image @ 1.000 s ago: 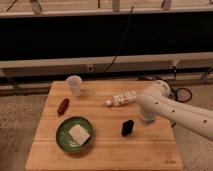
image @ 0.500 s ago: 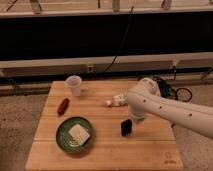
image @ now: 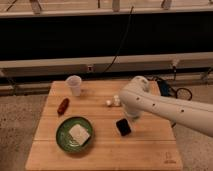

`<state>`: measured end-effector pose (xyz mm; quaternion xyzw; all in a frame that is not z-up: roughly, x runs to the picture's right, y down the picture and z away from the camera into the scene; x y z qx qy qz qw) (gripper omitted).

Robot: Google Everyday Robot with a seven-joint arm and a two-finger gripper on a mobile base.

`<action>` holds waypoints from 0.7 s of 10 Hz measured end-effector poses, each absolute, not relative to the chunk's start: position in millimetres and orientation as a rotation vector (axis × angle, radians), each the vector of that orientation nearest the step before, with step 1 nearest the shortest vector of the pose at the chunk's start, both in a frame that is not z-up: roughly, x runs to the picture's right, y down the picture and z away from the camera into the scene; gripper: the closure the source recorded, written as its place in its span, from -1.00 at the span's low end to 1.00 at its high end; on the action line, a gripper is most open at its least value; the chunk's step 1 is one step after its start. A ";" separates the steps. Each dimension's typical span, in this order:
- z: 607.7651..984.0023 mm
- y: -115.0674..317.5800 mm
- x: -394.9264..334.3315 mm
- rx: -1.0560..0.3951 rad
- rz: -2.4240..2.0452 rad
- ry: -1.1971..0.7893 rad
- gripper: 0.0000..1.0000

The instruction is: Knock the eraser over

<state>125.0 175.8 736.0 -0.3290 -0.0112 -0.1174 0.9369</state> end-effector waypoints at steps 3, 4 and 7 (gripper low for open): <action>735.5 177.7 128.8 -0.675 -0.238 -0.025 0.99; 734.7 179.2 125.4 -0.678 -0.237 -0.031 0.99; 733.4 180.3 120.4 -0.676 -0.235 -0.037 0.99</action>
